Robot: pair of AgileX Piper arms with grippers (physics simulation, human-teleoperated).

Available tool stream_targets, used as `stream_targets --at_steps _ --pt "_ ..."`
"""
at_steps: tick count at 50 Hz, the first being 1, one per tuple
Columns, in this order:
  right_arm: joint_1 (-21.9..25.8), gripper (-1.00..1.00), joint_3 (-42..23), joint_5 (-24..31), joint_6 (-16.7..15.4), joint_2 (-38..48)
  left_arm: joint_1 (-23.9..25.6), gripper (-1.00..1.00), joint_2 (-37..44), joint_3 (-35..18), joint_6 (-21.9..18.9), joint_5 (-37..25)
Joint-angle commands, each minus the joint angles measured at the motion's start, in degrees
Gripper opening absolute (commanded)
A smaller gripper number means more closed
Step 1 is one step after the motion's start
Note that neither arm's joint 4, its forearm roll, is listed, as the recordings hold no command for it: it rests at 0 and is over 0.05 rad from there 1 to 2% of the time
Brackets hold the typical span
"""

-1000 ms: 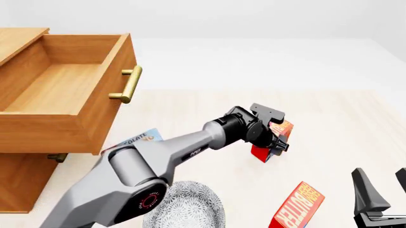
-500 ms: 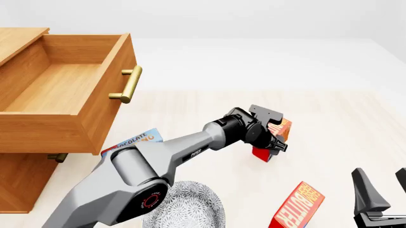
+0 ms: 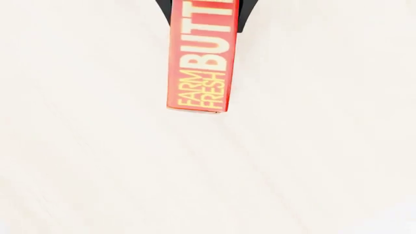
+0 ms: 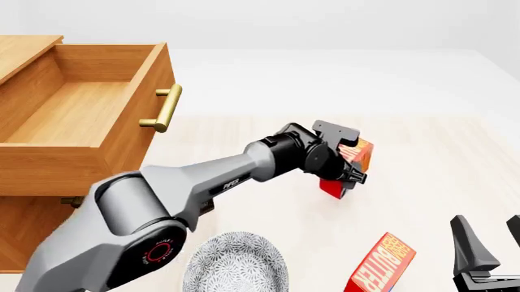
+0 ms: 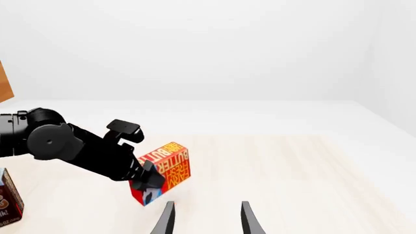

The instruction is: Put the butter at the front in the top drawer of the cabinet and close it.

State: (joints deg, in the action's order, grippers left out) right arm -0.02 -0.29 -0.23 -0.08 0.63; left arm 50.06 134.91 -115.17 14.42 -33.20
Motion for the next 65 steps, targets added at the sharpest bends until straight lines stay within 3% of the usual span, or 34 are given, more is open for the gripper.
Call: stream_targets --at_steps 1,11,23,41,65 --pt "0.01 1.0 0.04 0.02 0.01 -0.08 0.75 -1.0 -7.95 5.68 -0.58 1.55" --pt "0.0 1.0 0.04 0.01 0.01 -0.07 0.78 -1.0 -14.03 10.92 0.46 2.3" --pt "0.0 1.0 0.04 0.02 0.02 -0.08 -1.28 -1.0 -20.0 13.64 -0.09 -0.09" --pt "0.0 1.0 0.04 0.02 0.01 -0.08 -4.65 -1.0 -26.46 13.9 -1.59 -6.2" --pt "0.01 1.0 0.04 0.01 0.01 -0.07 -13.59 -1.0 -36.43 14.93 -5.71 -14.85"
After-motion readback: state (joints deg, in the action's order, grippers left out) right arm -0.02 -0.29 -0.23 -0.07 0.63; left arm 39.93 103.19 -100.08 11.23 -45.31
